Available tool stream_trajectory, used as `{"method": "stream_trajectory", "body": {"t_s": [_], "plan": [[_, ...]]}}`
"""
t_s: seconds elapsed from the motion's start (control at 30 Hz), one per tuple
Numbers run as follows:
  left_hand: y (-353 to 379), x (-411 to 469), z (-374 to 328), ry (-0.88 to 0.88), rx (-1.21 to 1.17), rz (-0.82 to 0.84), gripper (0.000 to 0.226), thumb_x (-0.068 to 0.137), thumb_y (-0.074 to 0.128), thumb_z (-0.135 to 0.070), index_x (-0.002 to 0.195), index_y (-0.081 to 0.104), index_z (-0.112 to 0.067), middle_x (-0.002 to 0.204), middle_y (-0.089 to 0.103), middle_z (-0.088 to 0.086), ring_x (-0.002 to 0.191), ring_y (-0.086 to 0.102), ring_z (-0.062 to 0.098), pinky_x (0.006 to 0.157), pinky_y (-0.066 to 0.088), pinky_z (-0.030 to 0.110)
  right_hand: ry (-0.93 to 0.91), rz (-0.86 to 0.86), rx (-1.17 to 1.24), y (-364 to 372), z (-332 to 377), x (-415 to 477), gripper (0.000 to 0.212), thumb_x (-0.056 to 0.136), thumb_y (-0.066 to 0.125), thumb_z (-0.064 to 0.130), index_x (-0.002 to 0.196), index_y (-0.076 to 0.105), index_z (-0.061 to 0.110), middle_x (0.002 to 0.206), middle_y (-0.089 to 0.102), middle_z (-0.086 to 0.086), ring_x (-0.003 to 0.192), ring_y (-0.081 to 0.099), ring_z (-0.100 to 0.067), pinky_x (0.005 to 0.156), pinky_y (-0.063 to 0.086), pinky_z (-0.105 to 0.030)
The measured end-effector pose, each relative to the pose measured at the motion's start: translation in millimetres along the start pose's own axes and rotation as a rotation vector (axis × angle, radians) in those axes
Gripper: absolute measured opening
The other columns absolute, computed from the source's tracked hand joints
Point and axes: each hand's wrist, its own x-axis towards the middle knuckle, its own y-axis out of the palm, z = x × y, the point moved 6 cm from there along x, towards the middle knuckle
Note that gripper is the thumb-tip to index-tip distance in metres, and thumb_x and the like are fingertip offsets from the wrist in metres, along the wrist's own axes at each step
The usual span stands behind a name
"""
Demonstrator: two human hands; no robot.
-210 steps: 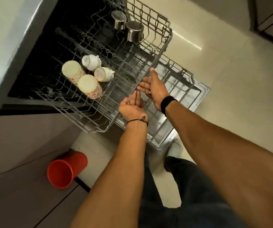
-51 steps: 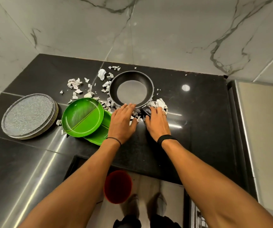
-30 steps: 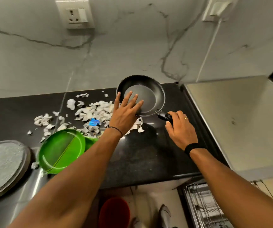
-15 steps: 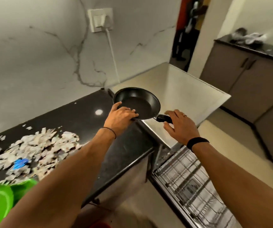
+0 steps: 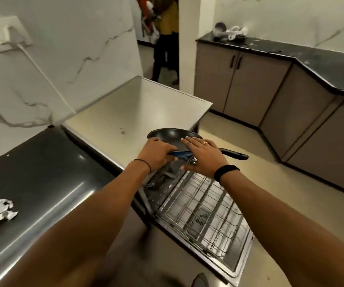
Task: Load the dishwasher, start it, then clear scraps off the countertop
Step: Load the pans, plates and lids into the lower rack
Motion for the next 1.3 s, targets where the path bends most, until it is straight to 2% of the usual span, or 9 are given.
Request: {"method": "stream_trajectory", "body": {"t_s": [0.27,0.37,0.43,0.53,0.7,0.83,1.07,1.2,1.3], "plan": [[11,55,-106,0.238,0.007,0.058,0.033,0.1,0.06,-0.039,0.13,0.066,-0.029,0.11,0.074,-0.002,0.104,0.063,0.02,0.106,0.032,0.034,0.186,0.004,0.082,2,-78,-52,0.078,0.092,0.065,0.046,0.157,0.025,0.027,0.161,0.033,0.001,0.146,0.035,-0.021,0.119,0.027,-0.04],[18,69,-133,0.292,0.01,0.108,0.036,0.099,0.061,-0.036,0.135,0.063,-0.03,0.11,0.073,-0.001,0.106,0.062,0.021,0.11,0.032,0.038,0.3,-0.025,0.133,1,-100,-69,0.051,0.095,0.064,0.034,0.143,0.05,0.028,0.132,0.065,-0.003,0.115,0.062,-0.022,0.1,0.05,-0.038],[22,77,-144,0.33,0.004,0.141,0.039,0.098,0.063,-0.035,0.136,0.062,-0.031,0.106,0.074,0.0,0.104,0.062,0.022,0.11,0.035,0.039,0.366,0.004,0.134,3,-109,-79,0.041,0.096,0.062,0.036,0.136,0.057,0.03,0.113,0.07,-0.002,0.097,0.066,-0.021,0.087,0.056,-0.037],[27,88,-155,0.376,-0.037,0.149,0.039,0.096,0.067,-0.033,0.135,0.064,-0.028,0.102,0.075,0.002,0.099,0.065,0.019,0.105,0.043,0.036,0.419,0.034,0.169,9,-120,-87,0.042,0.097,0.061,0.037,0.138,0.056,0.032,0.109,0.07,-0.004,0.095,0.066,-0.021,0.084,0.056,-0.036],[46,107,-141,0.408,-0.066,0.089,0.034,0.087,0.076,-0.041,0.116,0.072,-0.025,0.102,0.074,-0.004,0.102,0.065,0.017,0.104,0.041,0.037,0.497,0.098,0.211,34,-134,-85,0.034,0.096,0.061,0.032,0.131,0.062,0.029,0.108,0.07,-0.002,0.093,0.065,-0.021,0.079,0.051,-0.031],[65,123,-119,0.435,-0.051,0.123,0.039,0.088,0.075,-0.039,0.122,0.068,-0.023,0.119,0.07,-0.005,0.117,0.06,0.015,0.112,0.036,0.039,0.544,0.179,0.246,58,-142,-83,0.036,0.097,0.062,0.03,0.132,0.061,0.026,0.11,0.07,-0.003,0.095,0.065,-0.022,0.084,0.053,-0.034],[134,151,-84,0.435,-0.166,0.342,0.016,0.099,0.062,-0.025,0.111,0.067,-0.016,0.106,0.066,0.004,0.103,0.059,0.02,0.093,0.046,0.034,0.601,0.331,0.305,106,-153,-45,0.042,0.096,0.064,0.034,0.137,0.058,0.031,0.113,0.071,-0.002,0.102,0.065,-0.021,0.092,0.055,-0.038],[179,161,-61,0.381,-0.255,0.433,0.02,0.1,0.061,-0.023,0.118,0.065,-0.014,0.108,0.064,0.005,0.105,0.056,0.022,0.091,0.044,0.036,0.61,0.4,0.282,137,-153,-23,0.031,0.094,0.066,0.037,0.124,0.066,0.025,0.105,0.072,-0.003,0.096,0.066,-0.023,0.086,0.055,-0.039],[208,160,-49,0.37,-0.29,0.497,0.009,0.099,0.061,-0.021,0.106,0.063,-0.015,0.097,0.056,-0.001,0.099,0.055,0.021,0.09,0.046,0.037,0.62,0.431,0.274,166,-151,-14,0.025,0.093,0.066,0.036,0.115,0.068,0.024,0.099,0.072,-0.004,0.093,0.067,-0.026,0.082,0.055,-0.038]]}}
